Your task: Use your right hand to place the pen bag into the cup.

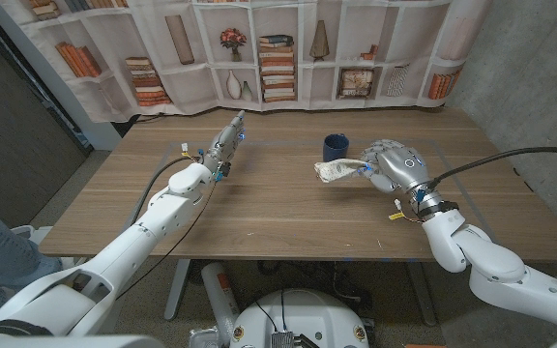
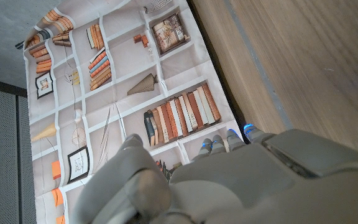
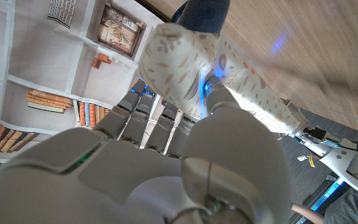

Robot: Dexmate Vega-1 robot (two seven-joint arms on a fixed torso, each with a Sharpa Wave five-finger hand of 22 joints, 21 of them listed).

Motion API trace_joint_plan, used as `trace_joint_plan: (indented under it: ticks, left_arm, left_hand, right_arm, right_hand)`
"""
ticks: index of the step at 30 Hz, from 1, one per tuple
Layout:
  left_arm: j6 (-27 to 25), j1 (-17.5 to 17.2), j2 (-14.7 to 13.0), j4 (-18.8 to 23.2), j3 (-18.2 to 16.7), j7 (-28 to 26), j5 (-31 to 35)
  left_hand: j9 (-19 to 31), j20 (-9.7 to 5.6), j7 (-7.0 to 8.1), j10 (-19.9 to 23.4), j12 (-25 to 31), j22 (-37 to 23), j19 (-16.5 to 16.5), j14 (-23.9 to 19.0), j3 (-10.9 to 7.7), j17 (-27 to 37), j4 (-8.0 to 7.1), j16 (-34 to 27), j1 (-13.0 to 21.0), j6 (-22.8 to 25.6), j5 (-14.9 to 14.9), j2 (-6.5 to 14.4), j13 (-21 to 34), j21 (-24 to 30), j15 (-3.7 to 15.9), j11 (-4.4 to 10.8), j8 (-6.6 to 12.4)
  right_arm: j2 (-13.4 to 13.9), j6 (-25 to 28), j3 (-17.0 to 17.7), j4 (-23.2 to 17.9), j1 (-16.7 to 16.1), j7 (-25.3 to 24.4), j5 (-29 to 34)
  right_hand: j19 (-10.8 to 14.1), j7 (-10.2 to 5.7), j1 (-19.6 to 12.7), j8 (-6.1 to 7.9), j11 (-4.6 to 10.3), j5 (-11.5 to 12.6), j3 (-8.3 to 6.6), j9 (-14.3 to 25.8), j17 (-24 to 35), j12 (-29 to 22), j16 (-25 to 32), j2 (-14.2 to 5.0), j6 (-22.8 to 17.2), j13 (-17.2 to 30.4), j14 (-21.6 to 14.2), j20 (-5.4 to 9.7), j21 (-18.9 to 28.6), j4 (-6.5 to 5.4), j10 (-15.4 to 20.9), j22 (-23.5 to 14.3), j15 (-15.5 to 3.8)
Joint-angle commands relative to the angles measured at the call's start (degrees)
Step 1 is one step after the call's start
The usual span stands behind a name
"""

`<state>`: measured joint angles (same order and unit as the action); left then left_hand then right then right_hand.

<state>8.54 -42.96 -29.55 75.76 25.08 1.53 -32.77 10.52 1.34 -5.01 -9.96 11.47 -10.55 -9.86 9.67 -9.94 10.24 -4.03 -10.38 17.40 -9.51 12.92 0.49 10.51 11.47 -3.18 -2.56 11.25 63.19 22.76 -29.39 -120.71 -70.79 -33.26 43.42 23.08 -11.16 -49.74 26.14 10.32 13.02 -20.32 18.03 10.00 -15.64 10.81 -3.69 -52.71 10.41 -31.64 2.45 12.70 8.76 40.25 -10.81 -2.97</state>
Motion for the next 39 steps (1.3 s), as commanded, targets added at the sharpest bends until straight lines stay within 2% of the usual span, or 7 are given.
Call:
trace_joint_plan:
  ticks: [1, 27, 39]
  left_arm:
    - [0.34, -0.20, 0.01, 0.20, -0.06, -0.03, -0.06]
    - [0.68, -0.65, -0.22, 0.41, -0.46, -0.17, -0.24]
    - [0.44, -0.73, -0.83, 1.23, -0.78, -0.39, -0.13]
  left_hand:
    - [0.34, 0.38, 0.30, -0.70, 0.26, -0.06, -7.51, 4.70, 0.12, 0.21, -0.05, -0.36, 0.62, 0.01, -0.19, -0.12, 0.25, 0.22, 0.26, 0.17, 0.10]
    - [0.34, 0.46, 0.32, -0.66, 0.27, -0.06, -7.51, 4.65, 0.25, 0.21, -0.03, -0.38, 0.74, 0.02, -0.21, -0.01, 0.25, 0.23, 0.31, 0.25, 0.10]
    - [0.34, 0.40, 0.37, -0.54, 0.31, -0.06, -7.51, 4.57, 0.32, 0.20, -0.02, -0.40, 0.81, 0.17, -0.22, 0.04, 0.25, 0.23, 0.26, 0.09, 0.16]
  right_arm:
    - [-0.46, -0.09, 0.33, 0.60, 1.02, -0.46, 0.57]
    - [-1.85, 0.22, 0.13, 2.47, 4.96, 1.13, 1.45]
    - [-3.20, 0.98, -0.80, 4.09, 7.82, 2.48, 2.84]
  right_hand:
    - [0.74, -0.36, -0.62, 0.48, 0.04, -0.09, -0.15, 0.06, 0.24, 0.37, -0.21, -0.06, -0.42, 0.12, -0.34, 3.97, -0.04, -0.25, 0.59, -0.07, -7.59]
    - [0.79, -0.41, -0.69, 0.59, 0.00, -0.66, -0.23, 0.10, 0.25, 0.77, -0.25, -0.06, -0.45, 0.14, -0.33, 3.96, -0.11, -0.40, 0.84, -0.08, -7.69]
    - [0.75, -0.34, -0.66, 0.71, 0.14, -0.87, -0.25, 0.09, 0.27, 0.96, -0.24, -0.05, -0.66, 0.15, -0.39, 3.94, -0.15, -0.49, 0.93, -0.09, -7.75]
